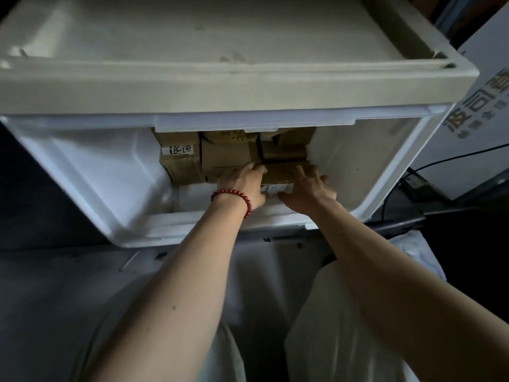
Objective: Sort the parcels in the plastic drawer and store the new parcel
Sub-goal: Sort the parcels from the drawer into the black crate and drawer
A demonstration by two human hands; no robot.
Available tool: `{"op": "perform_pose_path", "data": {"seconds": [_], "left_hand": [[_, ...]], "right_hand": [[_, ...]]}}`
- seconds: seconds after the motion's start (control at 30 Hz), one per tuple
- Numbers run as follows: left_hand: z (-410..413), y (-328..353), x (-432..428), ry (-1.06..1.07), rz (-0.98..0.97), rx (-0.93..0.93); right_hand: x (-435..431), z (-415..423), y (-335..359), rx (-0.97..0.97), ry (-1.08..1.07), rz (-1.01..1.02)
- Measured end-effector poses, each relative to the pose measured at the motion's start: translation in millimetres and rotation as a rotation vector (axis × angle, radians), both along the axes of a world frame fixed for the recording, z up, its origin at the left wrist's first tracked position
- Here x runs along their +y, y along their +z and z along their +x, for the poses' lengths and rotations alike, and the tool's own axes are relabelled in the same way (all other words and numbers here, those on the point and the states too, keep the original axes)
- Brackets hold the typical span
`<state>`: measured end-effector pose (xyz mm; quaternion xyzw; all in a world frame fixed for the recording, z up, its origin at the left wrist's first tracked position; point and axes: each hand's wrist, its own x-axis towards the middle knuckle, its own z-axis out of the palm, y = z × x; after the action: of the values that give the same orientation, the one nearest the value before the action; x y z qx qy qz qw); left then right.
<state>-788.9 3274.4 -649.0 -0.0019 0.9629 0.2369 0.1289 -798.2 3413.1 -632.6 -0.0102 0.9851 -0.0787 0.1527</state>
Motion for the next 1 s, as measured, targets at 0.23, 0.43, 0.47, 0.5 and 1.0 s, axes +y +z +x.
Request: {"op": "perform_pose_path", "data": {"seconds": [0.23, 0.43, 0.47, 0.5, 1.0], "left_hand": [[-25, -25, -4, -0.009, 0.062, -0.06], [-30, -33, 4, -0.074, 0.021, -0.037], [-31, -34, 5, -0.078, 0.018, -0.026], [-31, -35, 6, -0.075, 0.023, -0.024], [-33, -31, 18, -0.052, -0.15, -0.017]], "right_hand": [[9, -24, -24, -0.037, -0.004, -0.013], [9, -40, -41, -0.01, -0.002, -0.093], [9, -40, -42, -0.005, -0.006, -0.114], [8, -41, -43, -0.001, -0.008, -0.125], [13, -42, -36, -0.001, -0.011, -0.016]]}}
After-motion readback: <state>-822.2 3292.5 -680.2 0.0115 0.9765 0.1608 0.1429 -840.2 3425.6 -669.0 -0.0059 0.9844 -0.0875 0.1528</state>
